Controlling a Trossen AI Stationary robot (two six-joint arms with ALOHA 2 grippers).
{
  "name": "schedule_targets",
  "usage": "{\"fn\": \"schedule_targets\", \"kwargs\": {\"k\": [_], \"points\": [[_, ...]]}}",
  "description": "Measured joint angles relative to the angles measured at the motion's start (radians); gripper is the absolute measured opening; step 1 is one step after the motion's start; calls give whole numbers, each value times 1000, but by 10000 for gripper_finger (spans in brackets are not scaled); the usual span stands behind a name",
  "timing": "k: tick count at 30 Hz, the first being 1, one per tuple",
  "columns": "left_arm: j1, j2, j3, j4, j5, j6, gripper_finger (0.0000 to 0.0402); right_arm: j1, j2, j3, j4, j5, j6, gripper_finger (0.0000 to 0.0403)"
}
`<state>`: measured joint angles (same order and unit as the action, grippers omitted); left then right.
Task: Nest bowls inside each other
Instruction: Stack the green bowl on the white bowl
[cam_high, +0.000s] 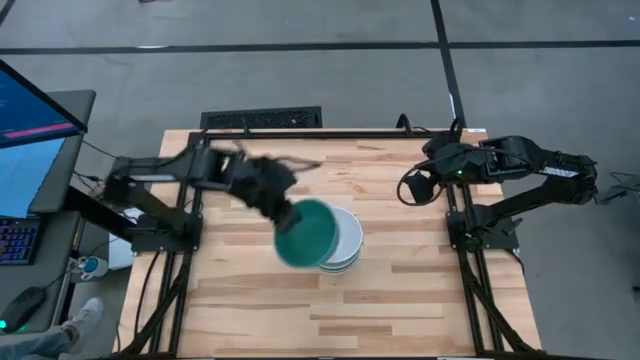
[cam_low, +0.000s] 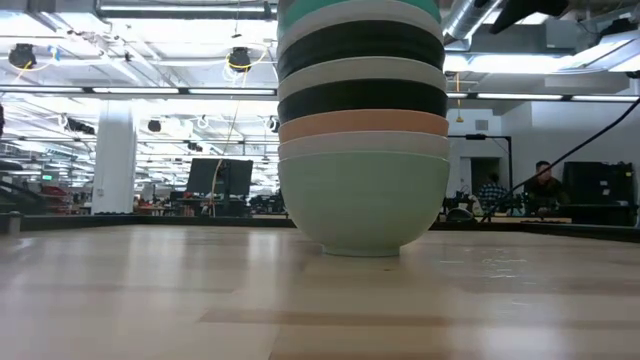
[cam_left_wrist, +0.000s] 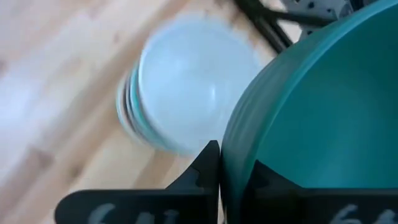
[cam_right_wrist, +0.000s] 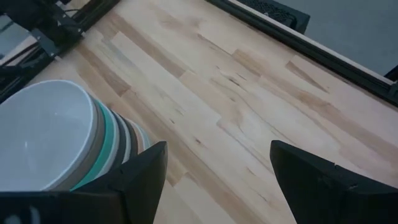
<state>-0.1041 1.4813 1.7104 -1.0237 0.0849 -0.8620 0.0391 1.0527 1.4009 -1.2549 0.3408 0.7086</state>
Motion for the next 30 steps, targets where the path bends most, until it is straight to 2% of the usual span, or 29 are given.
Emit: {"fn": "schedule_targets", "kwargs": {"k": [3, 6, 9, 12, 15, 18, 23, 30], "points": [[50, 127, 227, -85, -1, 74, 1, 0, -9, 0, 0, 4, 0, 306], [83, 251, 420, -288, -4, 127, 0, 0, -9, 0, 5, 4, 6, 306], [104, 374, 549, -437, 1, 168, 0, 0, -8, 0, 5, 6, 7, 306], [106, 471, 624, -475, 51, 221, 0, 0, -8, 0, 5, 17, 9, 306], [102, 524, 637, -454, 105, 260, 0, 0, -8, 0, 5, 31, 16, 306], [110, 560, 625, -464, 114, 288, 0, 0, -8, 0, 5, 31, 16, 306], [125, 598, 624, -470, 104, 320, 1, 0, -8, 0, 2, 34, 16, 306], [154, 601, 624, -459, 35, 332, 2, 0, -8, 0, -2, 35, 16, 306]]}}
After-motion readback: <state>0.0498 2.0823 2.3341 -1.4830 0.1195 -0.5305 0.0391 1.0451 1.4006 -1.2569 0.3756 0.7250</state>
